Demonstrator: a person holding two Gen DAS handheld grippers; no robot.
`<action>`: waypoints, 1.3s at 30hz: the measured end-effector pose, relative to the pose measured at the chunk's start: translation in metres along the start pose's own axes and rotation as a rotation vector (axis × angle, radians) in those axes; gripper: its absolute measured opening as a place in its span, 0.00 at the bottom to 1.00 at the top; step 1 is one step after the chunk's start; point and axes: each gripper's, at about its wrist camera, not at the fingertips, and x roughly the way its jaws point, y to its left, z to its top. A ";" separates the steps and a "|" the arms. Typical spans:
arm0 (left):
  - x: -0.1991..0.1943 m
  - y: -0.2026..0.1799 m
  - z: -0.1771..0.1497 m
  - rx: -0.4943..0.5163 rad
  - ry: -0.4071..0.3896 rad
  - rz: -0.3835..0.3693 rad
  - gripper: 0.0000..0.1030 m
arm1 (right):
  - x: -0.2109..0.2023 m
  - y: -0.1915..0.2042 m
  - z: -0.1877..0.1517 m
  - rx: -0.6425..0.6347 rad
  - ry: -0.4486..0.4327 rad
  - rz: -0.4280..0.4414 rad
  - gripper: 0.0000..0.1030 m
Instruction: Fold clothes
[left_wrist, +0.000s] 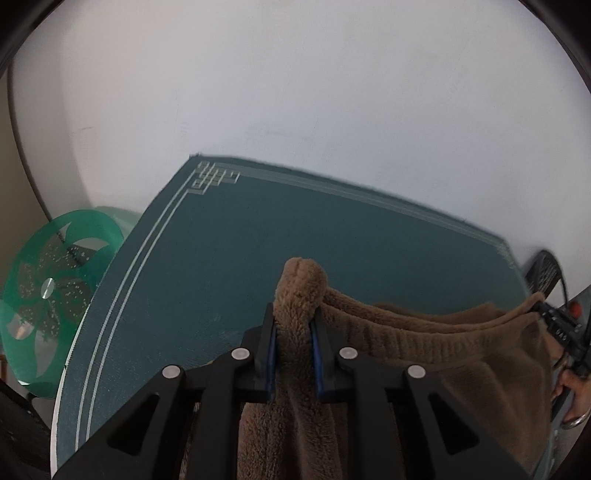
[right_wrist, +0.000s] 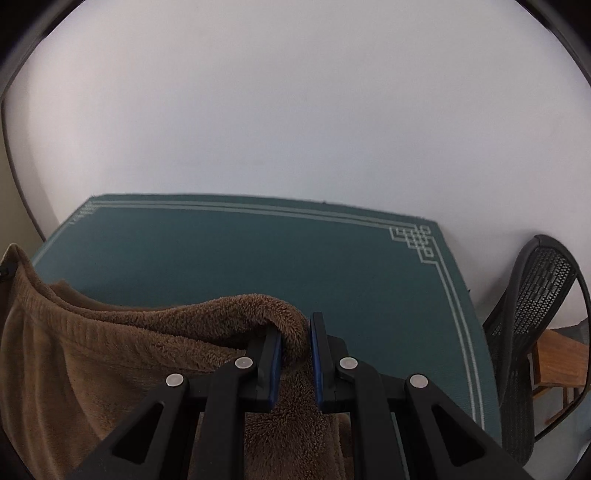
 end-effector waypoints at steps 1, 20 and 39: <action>0.006 0.000 -0.001 0.008 0.013 0.017 0.25 | 0.005 -0.001 -0.001 0.000 0.012 -0.002 0.13; 0.006 0.039 -0.001 -0.082 0.112 -0.033 0.77 | -0.005 -0.039 -0.010 0.136 0.031 0.191 0.60; -0.015 0.033 -0.052 0.071 0.179 0.145 0.83 | 0.022 0.014 0.000 -0.068 0.138 0.011 0.72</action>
